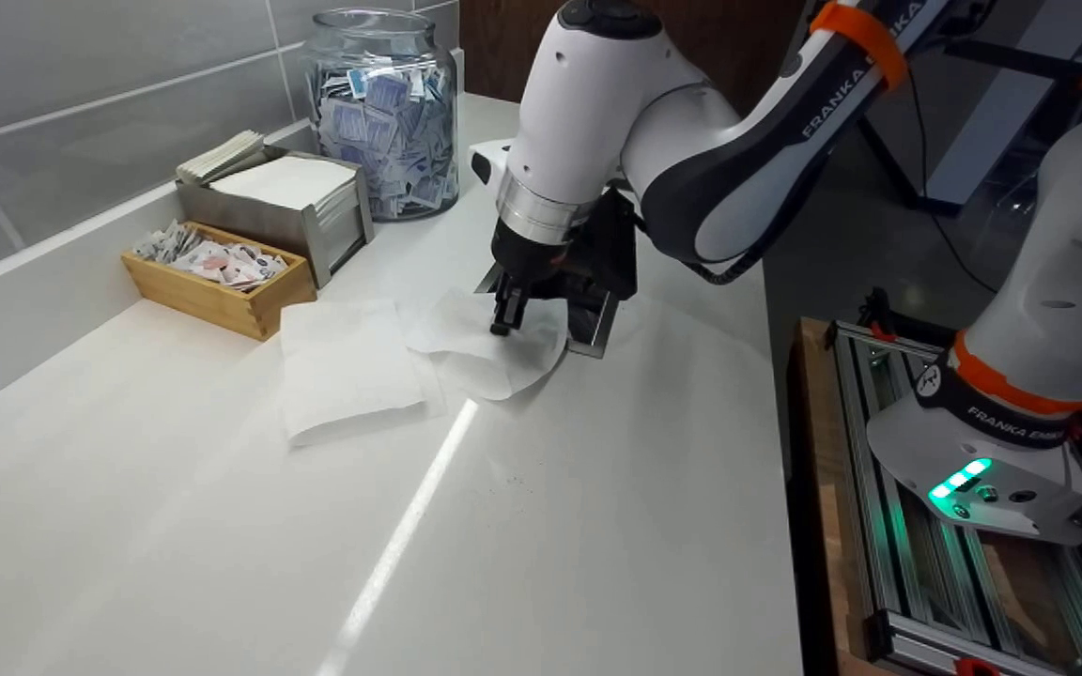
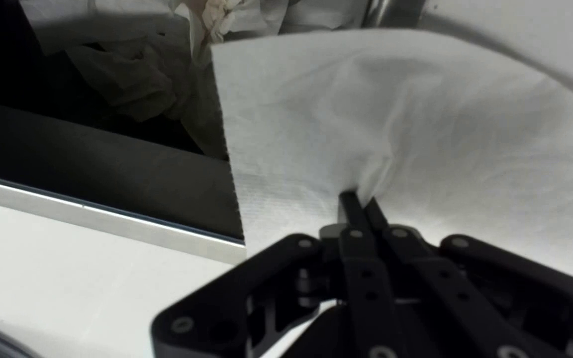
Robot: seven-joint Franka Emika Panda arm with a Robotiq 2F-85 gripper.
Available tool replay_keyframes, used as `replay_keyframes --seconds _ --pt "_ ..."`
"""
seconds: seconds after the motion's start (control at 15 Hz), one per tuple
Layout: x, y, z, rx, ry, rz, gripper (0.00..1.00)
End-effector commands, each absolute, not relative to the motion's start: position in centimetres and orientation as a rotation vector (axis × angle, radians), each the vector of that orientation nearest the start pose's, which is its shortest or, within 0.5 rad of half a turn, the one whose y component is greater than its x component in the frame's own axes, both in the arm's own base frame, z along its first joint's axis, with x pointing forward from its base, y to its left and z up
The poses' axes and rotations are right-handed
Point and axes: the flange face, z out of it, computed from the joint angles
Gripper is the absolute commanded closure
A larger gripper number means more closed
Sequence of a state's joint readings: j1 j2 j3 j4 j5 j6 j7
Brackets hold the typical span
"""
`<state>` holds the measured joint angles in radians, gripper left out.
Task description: Use the paper towel on the to wipe the edges of the waste bin opening and put it on the counter top waste bin opening on the left
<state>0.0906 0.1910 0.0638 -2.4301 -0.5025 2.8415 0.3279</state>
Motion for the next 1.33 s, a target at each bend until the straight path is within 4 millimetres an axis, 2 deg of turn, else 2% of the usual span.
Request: replay_keyframes --seconds 0.0,0.2,0.4,0.87,1.27 --pt "50.1 11.9 23.2 -3.186 -0.496 -0.378 1.00" --pt "48.8 13.6 22.9 -3.155 -0.539 -0.258 1.00" --pt "48.0 14.0 23.5 -3.156 -0.530 -0.122 1.00" --pt "45.4 13.0 23.8 -3.216 -0.535 0.236 1.00" --pt "44.3 11.4 23.5 -3.246 -0.523 0.402 1.00"
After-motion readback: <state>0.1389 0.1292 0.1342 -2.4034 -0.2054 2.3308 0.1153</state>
